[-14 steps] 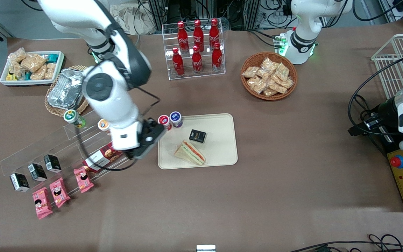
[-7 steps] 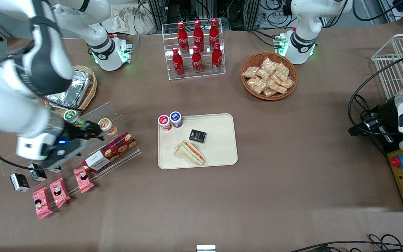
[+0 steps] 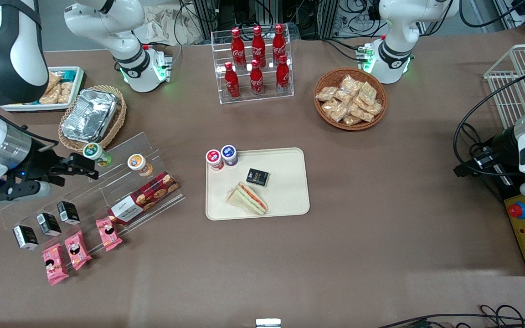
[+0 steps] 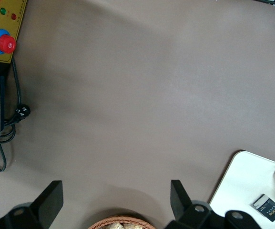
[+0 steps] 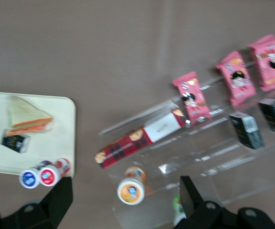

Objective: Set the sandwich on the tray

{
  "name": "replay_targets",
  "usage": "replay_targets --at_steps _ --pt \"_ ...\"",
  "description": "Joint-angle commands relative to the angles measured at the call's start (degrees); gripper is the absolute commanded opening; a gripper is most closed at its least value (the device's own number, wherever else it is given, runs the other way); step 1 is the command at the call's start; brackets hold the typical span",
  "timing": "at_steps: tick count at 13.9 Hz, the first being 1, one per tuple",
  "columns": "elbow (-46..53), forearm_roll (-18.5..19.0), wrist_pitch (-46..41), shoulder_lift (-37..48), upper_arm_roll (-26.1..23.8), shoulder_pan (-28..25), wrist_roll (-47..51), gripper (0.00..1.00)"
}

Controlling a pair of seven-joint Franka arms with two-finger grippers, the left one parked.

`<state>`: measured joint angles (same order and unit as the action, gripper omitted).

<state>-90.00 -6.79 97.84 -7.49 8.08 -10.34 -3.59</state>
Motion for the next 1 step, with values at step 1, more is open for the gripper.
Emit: replay_targets --at_steps 1 --pt "0.4 2.5 -2.1 1.2 0.9 -0.4 1.4 1.0"
